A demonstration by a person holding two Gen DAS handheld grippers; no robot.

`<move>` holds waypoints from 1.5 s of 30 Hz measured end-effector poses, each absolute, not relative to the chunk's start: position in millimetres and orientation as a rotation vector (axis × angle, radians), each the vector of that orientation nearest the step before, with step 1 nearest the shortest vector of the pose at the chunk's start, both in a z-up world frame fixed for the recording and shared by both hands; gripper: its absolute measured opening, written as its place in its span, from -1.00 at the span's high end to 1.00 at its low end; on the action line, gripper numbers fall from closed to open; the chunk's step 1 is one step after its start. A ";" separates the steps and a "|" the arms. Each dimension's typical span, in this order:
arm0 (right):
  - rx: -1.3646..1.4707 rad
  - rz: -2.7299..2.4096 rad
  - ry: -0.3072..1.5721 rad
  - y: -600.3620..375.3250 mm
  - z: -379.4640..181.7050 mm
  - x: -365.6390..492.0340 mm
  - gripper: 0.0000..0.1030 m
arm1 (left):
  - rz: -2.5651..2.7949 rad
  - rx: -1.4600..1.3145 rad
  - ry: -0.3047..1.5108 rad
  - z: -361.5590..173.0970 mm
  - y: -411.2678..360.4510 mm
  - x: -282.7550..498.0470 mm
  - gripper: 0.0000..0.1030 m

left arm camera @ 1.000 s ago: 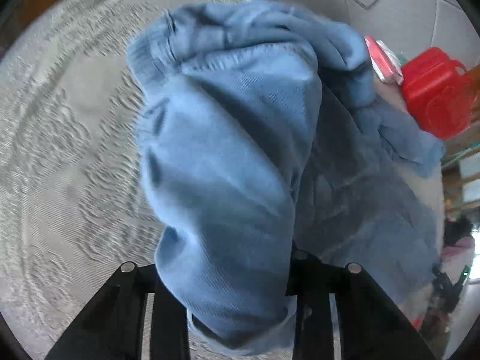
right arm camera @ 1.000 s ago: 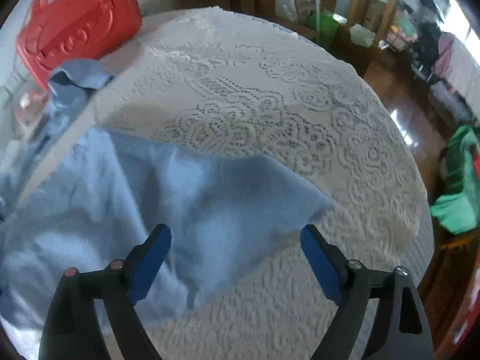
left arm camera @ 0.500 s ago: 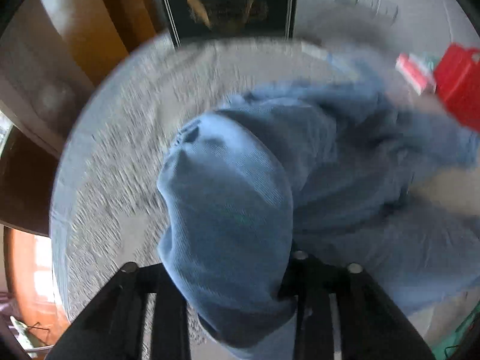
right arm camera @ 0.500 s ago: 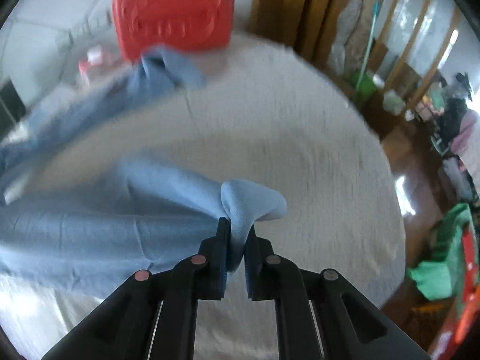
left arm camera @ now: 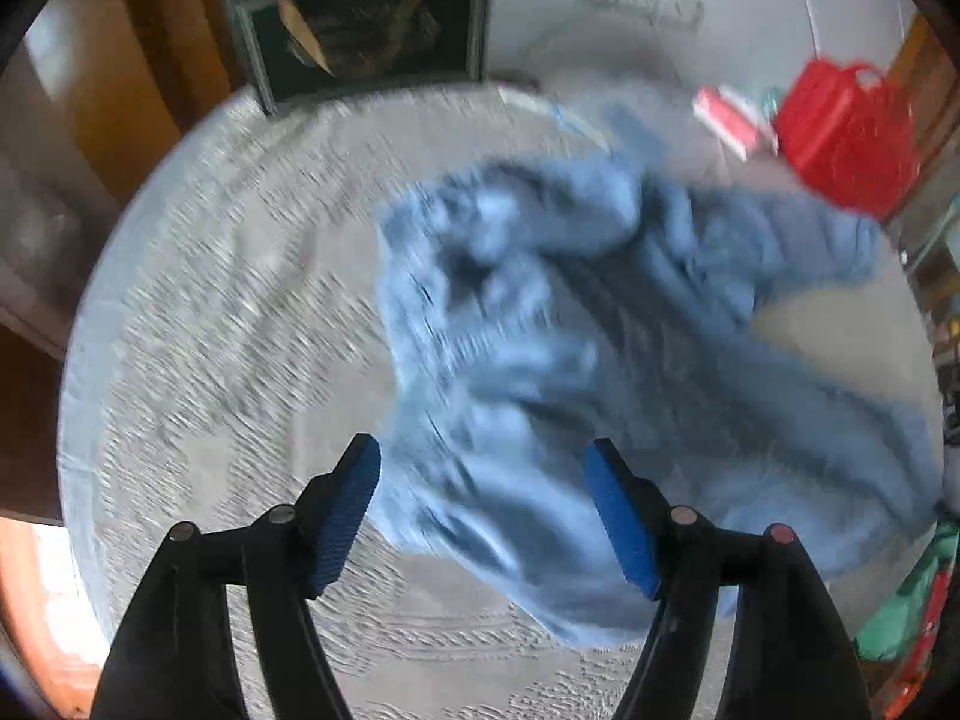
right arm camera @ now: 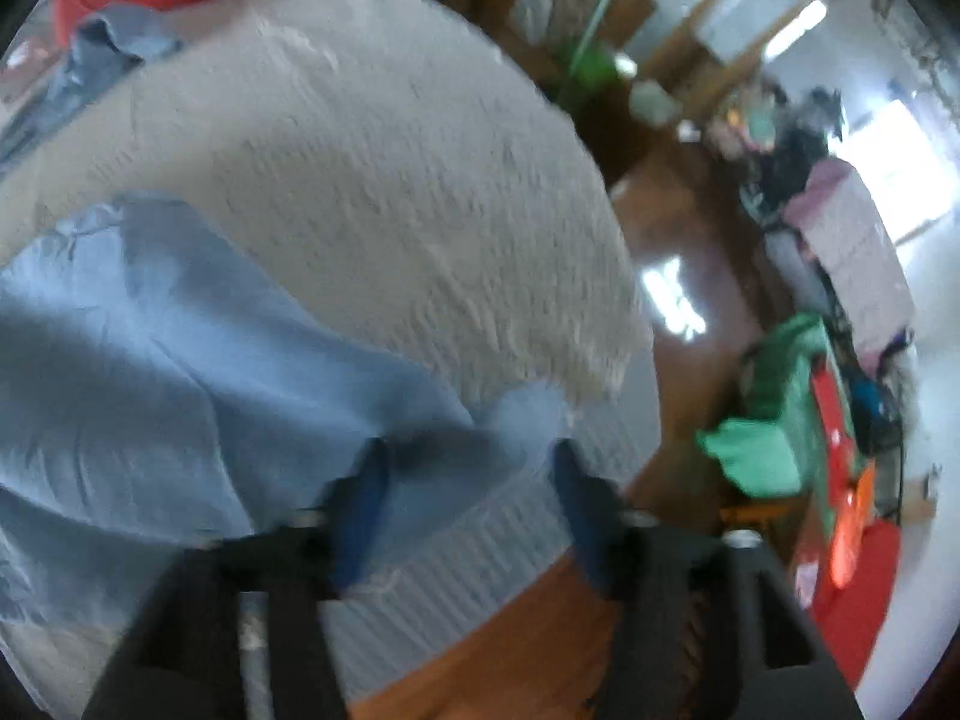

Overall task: Fold clothes
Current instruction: 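Regrasp the trousers waistband with the left gripper while the right gripper pulls the shirt flat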

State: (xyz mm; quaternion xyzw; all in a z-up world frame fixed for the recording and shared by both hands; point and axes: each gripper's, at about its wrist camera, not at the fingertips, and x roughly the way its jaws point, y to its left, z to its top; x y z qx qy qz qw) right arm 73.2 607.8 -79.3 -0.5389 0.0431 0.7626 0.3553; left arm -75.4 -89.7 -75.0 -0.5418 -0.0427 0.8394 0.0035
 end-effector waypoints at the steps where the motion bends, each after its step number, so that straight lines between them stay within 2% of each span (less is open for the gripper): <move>1: -1.394 1.966 0.121 609.9 -78.2 72.2 -0.20 | 2.656 -1.706 -0.150 -74.1 -99.8 -86.3 -0.37; 2: -1.396 1.962 0.131 612.0 -77.1 71.3 -0.23 | 2.680 -1.714 -0.166 -73.1 -110.0 -97.3 -0.37; 4: -1.399 1.954 0.151 616.2 -74.9 69.3 -0.52 | 2.729 -1.730 -0.199 -71.2 -130.2 -119.1 -0.37; 5: -1.392 1.961 0.160 618.1 -71.6 66.3 -0.58 | 2.753 -1.738 -0.216 -70.3 -140.4 -130.1 -0.37; 8: -1.321 2.109 0.259 621.7 -50.5 26.6 -0.59 | 2.748 -1.759 -0.327 -93.9 -164.5 -164.9 -0.37; 11: -1.286 2.248 0.423 625.4 -40.3 -18.5 -0.59 | 2.728 -1.803 -0.354 -118.5 -162.9 -194.5 -0.37; 16: -1.360 2.311 0.588 632.7 -71.1 -112.0 -0.58 | 2.699 -1.857 -0.352 -147.8 -147.7 -228.9 -0.37; 24: -1.444 2.249 0.625 638.9 -128.2 -240.6 -0.58 | 2.679 -1.928 -0.318 -187.2 -133.1 -260.5 -0.37; 31: -1.507 2.163 0.629 649.0 -176.4 -288.4 -0.59 | 2.707 -1.906 -0.296 -192.7 -123.7 -260.3 -0.37; 32: -1.519 2.172 0.600 645.2 -179.4 -291.7 -0.53 | 2.688 -1.907 -0.306 -190.5 -122.9 -261.5 -0.13; 33: -1.512 2.188 0.508 637.0 -177.5 -294.8 0.26 | 2.669 -1.906 -0.322 -188.0 -122.1 -262.7 0.22; 34: -1.504 2.211 0.419 627.8 -173.1 -297.3 0.81 | 2.692 -1.897 -0.312 -182.1 -120.8 -263.4 0.25; 36: -1.449 2.259 0.252 611.8 -153.9 -297.2 0.83 | 2.780 -1.839 -0.264 -164.2 -119.5 -263.0 0.34; 38: -1.349 2.312 0.178 608.1 -121.5 -286.1 0.83 | 2.887 -1.738 -0.220 -138.9 -122.7 -259.7 0.35; 42: -1.089 2.397 0.133 625.4 -31.8 -239.4 0.83 | 2.986 -1.597 -0.302 -89.8 -149.6 -254.1 0.35; 45: -0.996 2.387 0.111 643.0 9.4 -214.1 0.83 | 2.989 -1.564 -0.384 -68.9 -164.4 -251.9 0.35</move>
